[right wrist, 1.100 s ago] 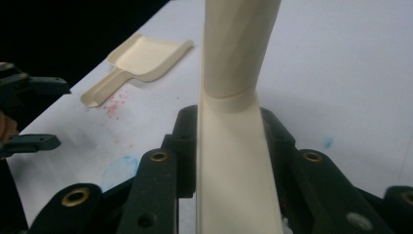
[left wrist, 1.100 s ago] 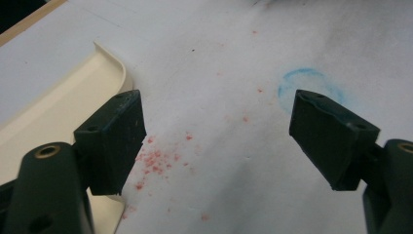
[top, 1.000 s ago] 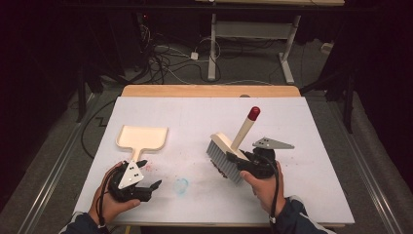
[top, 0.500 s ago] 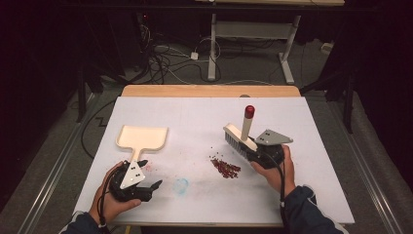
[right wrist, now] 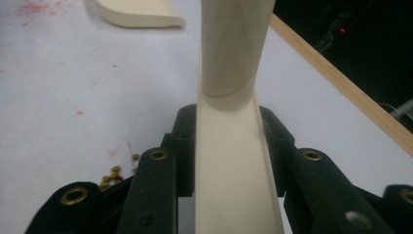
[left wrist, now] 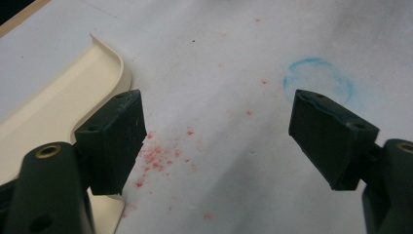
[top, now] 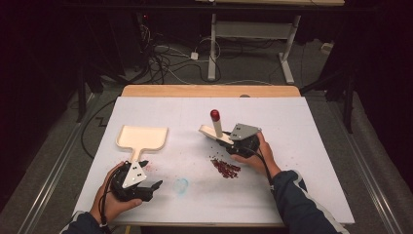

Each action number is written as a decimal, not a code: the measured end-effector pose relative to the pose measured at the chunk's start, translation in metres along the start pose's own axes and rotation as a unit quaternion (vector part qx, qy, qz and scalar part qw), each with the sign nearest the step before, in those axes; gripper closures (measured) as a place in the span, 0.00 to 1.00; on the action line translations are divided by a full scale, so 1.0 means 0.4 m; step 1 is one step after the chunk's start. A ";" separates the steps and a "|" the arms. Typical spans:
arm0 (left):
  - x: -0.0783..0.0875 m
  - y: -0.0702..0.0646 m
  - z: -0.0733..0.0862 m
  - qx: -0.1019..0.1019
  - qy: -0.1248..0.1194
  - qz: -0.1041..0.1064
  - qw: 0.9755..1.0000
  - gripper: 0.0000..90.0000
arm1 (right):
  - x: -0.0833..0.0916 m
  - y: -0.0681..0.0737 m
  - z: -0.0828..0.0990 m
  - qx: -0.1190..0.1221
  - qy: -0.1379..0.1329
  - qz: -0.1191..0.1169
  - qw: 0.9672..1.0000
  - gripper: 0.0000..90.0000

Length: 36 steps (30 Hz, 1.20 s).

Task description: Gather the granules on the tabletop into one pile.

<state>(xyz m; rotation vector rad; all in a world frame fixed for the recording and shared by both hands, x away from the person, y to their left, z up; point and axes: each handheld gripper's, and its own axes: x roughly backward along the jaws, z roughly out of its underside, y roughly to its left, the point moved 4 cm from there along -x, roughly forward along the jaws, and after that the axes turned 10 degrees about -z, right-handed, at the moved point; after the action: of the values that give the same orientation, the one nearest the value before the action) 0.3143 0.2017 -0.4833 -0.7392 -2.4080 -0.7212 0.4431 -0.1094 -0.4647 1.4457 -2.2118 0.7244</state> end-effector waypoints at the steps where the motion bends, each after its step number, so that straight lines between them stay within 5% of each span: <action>1: 0.000 0.000 0.000 0.000 0.000 0.000 1.000 0.23 | -0.001 0.008 -0.002 0.007 -0.001 -0.011 1.000 0.75; 8: 0.000 -0.002 0.000 -0.001 0.002 0.002 1.000 0.23 | 0.033 0.059 0.020 0.062 -0.006 -0.081 0.995 0.74; 15: 0.000 -0.004 -0.001 -0.001 0.001 0.002 1.000 0.23 | 0.082 0.079 0.045 0.076 -0.018 -0.107 0.991 0.74; 18: 0.001 -0.005 -0.001 -0.001 0.000 0.002 1.000 0.23 | 0.100 0.078 0.053 0.069 -0.023 -0.101 0.992 0.74; 26: 0.006 -0.005 -0.002 -0.001 -0.004 0.002 1.000 0.23 | 0.140 0.060 0.052 0.026 -0.039 -0.060 0.997 0.75; 30: 0.010 -0.006 -0.004 0.000 -0.008 0.003 1.000 0.23 | 0.173 0.063 0.047 -0.019 -0.030 -0.009 0.999 0.75; 33: 0.010 -0.008 -0.005 -0.001 -0.009 0.004 1.000 0.23 | 0.197 0.078 0.047 -0.081 -0.021 0.027 0.996 0.75; 36: 0.012 -0.010 -0.008 -0.001 -0.011 0.004 1.000 0.23 | 0.207 0.101 0.054 -0.137 -0.007 0.069 0.988 0.75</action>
<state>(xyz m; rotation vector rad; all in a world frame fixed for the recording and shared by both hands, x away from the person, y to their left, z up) 0.3093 0.1988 -0.4793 -0.7603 -2.4238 -0.7159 0.3727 -0.1686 -0.4417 1.1779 -2.3319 0.4310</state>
